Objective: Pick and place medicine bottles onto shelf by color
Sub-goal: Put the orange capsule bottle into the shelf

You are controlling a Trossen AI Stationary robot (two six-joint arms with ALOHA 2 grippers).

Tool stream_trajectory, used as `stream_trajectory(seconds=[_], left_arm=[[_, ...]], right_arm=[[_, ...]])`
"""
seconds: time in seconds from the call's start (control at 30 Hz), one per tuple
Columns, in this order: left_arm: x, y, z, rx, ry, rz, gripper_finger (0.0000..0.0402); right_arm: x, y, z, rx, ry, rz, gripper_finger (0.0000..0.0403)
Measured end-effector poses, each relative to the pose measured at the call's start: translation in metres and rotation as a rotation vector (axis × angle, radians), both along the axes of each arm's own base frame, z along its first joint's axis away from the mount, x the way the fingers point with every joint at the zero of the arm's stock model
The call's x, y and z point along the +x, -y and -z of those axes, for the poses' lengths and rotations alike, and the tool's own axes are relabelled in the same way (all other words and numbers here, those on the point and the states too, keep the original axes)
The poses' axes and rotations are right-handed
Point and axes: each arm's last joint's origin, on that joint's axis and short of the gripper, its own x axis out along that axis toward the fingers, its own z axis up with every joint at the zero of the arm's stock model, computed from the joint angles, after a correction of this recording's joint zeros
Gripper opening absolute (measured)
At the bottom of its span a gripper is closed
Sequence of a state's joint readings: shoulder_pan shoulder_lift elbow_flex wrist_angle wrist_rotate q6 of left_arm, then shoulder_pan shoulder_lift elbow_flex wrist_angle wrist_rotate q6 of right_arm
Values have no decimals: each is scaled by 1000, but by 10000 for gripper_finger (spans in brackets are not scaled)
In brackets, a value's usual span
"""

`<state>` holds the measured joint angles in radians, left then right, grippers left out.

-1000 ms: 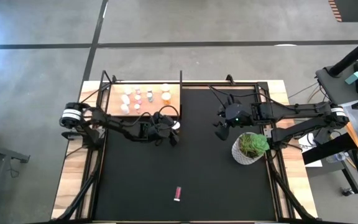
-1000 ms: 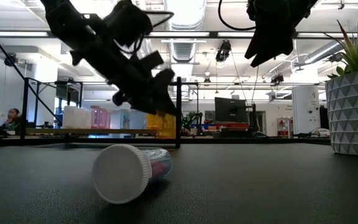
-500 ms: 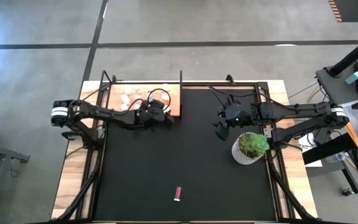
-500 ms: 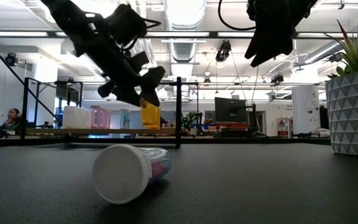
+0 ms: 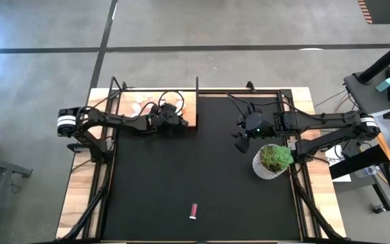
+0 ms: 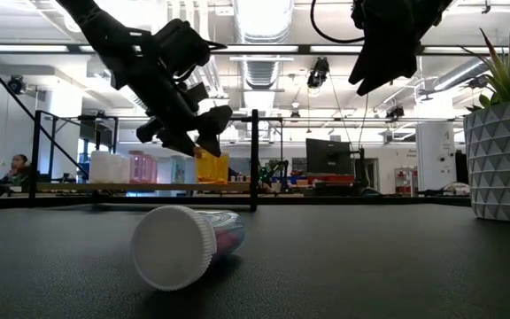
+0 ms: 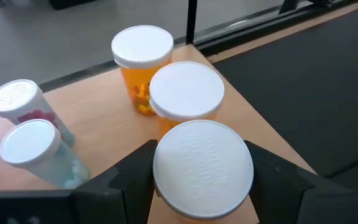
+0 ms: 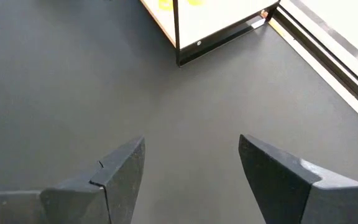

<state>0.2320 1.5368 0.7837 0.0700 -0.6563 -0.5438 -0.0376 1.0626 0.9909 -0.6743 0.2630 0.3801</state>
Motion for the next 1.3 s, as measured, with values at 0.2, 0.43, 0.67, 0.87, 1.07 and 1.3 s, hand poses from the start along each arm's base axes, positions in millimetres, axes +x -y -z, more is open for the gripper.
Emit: stream_trajectory(seconds=[0.2,0.43,0.67,0.87,1.07,1.3], left_arm=[[0,-1,1,-6,-1,4,198],[2,0,1,1,-29,58,198],[3,-1,-1,56,-77,120,198],[4,-3,-2,59,-66,113,198],[4,-3,-2,58,-64,115,198],[4,-2,-1,42,-59,138,198]], right_arm=[[0,1,0,-2,0,2,249],[0,2,0,-6,1,7,249],[0,2,0,-11,-1,1,249],[0,2,0,-11,-2,0,249],[0,3,0,-13,-3,0,249],[0,3,0,-19,-6,-7,249]])
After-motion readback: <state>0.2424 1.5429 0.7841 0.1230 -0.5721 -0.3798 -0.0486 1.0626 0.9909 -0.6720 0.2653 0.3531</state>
